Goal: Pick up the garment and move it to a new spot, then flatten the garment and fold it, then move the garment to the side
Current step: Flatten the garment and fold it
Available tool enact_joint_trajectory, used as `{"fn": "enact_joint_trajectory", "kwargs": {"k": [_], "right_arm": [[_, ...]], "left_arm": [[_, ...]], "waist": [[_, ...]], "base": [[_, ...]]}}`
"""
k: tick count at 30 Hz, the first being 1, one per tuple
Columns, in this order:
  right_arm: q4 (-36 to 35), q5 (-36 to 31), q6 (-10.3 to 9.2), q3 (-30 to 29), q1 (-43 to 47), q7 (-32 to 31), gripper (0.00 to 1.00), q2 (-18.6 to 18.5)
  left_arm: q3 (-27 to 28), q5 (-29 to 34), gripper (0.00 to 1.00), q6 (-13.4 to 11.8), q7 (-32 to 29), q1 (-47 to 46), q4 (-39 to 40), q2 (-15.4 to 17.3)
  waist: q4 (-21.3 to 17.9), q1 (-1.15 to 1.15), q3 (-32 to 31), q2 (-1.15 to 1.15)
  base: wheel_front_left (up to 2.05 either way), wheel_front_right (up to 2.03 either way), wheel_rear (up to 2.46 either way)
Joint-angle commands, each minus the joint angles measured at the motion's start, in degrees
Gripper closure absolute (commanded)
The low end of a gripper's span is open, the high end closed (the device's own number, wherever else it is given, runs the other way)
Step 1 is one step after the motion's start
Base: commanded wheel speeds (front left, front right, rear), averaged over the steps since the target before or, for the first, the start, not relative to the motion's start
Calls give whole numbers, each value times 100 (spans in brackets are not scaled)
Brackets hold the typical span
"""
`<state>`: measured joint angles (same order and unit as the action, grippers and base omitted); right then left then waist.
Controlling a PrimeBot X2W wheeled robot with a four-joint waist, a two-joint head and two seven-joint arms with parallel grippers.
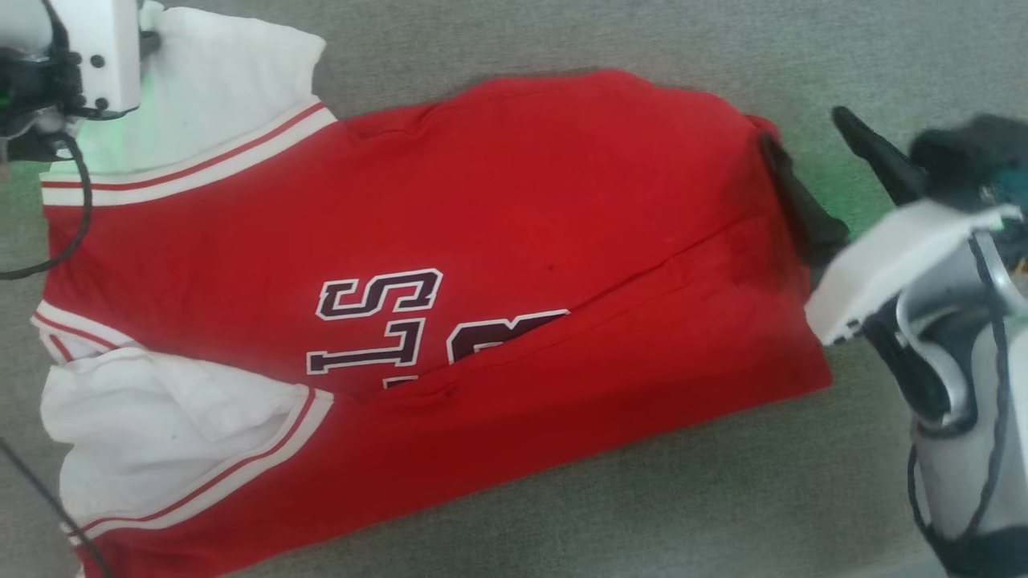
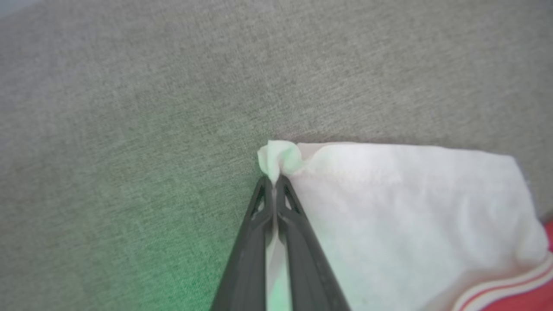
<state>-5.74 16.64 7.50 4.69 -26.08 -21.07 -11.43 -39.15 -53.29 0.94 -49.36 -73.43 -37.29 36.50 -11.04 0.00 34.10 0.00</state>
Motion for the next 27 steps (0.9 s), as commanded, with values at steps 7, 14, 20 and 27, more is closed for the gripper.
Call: {"fn": "enact_joint_trajectory", "kwargs": {"k": [7, 14, 20, 27], "right_arm": [[526, 335, -5, 436, -964, -1542, 0, -334], [1094, 425, -5, 741, -1559, -2722, 16, -541], [1443, 601, -7, 893, -1899, -3443, 100, -672], [1395, 691, -7, 905, -1887, -3253, 100, -877]], "left_arm": [[-169, 32, 100, 148, 87, 8, -296, -304], [-196, 17, 100, 237, 195, -98, -462, -466], [-163, -11, 100, 330, 464, -178, -641, -622], [-107, -120, 100, 440, 598, -290, -778, -691]], "waist": [[232, 0, 5, 0], [399, 0, 5, 0], [551, 0, -46, 0], [776, 0, -292, 0]], "base": [[0, 0, 0], [0, 0, 0], [0, 0, 0], [0, 0, 0]]}}
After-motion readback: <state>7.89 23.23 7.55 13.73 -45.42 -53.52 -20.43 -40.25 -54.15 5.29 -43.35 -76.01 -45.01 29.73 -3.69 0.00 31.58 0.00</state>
